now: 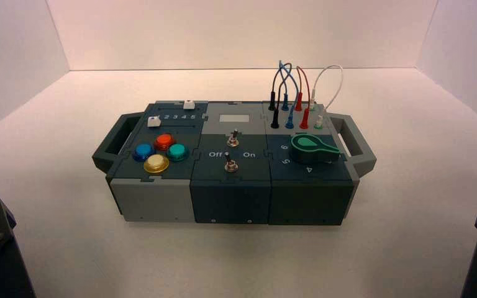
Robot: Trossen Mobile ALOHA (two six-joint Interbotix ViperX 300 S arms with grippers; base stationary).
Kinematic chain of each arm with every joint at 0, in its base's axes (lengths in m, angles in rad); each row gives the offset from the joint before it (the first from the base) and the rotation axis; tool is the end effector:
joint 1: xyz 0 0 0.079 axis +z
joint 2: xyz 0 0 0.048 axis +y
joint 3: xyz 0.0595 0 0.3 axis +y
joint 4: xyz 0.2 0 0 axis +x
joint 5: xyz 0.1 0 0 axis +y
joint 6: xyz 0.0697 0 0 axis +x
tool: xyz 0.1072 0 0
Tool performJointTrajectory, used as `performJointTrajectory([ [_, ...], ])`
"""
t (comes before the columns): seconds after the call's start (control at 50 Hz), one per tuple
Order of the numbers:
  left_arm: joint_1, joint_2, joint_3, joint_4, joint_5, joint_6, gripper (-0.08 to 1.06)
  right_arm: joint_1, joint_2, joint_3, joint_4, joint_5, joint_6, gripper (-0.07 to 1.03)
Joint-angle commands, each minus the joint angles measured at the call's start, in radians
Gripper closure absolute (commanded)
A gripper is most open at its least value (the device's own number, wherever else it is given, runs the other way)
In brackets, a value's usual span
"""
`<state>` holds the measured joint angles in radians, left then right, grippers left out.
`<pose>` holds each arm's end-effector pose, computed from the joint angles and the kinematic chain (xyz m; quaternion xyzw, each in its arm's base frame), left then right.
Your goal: Move the top slider to position 3.
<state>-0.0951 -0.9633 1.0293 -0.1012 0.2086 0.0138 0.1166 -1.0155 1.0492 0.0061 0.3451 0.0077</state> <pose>0.2558 -0.0281 0.2795 -0.0371 0.1386 -0.0516 0.9883 0.2390 0.0284 0.2602 -0.0042 0.1883 0.0570 0.9804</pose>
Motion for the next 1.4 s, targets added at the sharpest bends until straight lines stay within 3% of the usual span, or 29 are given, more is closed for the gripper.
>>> performJointTrajectory([
  [0.02, -0.003, 0.005, -0.020, 0.000, -0.006, -0.002, 1.01, 0.000, 0.012, -0.037, 0.005, 0.002, 0.005, 0.98],
  [0.36, -0.014, 0.008, -0.021, -0.002, 0.002, -0.002, 1.01, 0.021, 0.015, -0.038, 0.008, 0.015, 0.005, 0.98],
  [0.68, -0.132, 0.084, -0.080, 0.005, 0.173, 0.005, 1.01, 0.213, 0.114, -0.071, 0.008, 0.104, 0.005, 0.98],
  [0.9, -0.176, 0.183, -0.098, 0.005, 0.314, 0.006, 1.01, 0.282, 0.199, -0.098, 0.008, 0.140, 0.005, 0.98],
  [1.14, -0.183, 0.318, -0.129, 0.011, 0.423, 0.017, 1.01, 0.339, 0.328, -0.161, 0.023, 0.186, 0.005, 0.98],
  [1.4, -0.143, 0.451, -0.199, 0.020, 0.492, 0.017, 1.01, 0.457, 0.480, -0.264, 0.094, 0.212, 0.005, 0.98],
])
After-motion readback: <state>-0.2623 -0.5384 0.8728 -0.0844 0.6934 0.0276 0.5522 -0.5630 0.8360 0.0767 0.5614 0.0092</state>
